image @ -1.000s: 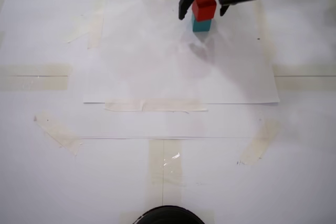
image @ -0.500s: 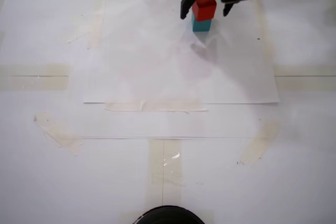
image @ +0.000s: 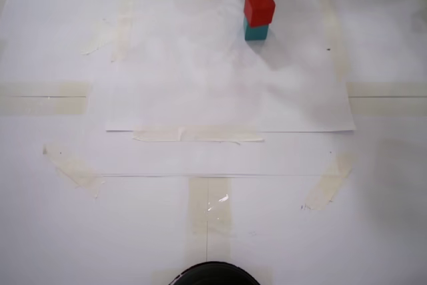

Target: Put the red cube on the top of the blue cube.

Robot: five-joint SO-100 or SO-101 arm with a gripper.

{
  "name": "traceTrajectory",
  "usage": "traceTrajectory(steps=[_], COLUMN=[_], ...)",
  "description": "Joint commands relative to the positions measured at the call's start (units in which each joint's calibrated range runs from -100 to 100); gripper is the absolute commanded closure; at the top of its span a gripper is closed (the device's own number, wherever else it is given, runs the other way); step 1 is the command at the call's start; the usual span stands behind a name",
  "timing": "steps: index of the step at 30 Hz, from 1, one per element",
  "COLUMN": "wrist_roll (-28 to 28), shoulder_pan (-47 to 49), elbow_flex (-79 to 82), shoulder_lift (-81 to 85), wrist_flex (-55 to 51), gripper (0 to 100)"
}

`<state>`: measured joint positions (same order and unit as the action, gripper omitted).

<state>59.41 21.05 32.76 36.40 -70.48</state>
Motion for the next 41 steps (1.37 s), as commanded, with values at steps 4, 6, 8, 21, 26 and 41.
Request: traceTrajectory(steps=[4, 6, 8, 21, 26, 41], wrist_roll=[-0.3, 0.2, 0.0, -4.7, -8.3, -13.6], shoulder_pan=[-0.1, -0.2, -0.5, -6.7, -9.5, -17.9], elbow_flex=[-12.0, -12.4, -12.3, -5.7, -1.4, 18.7], shoulder_lift=[9.5, 12.0, 14.8, 28.6, 29.4, 41.0], wrist_flex=[-3.2, -3.2, -3.8, -9.0, -8.7, -3.8], gripper=[67, 69, 74, 100, 100, 100])
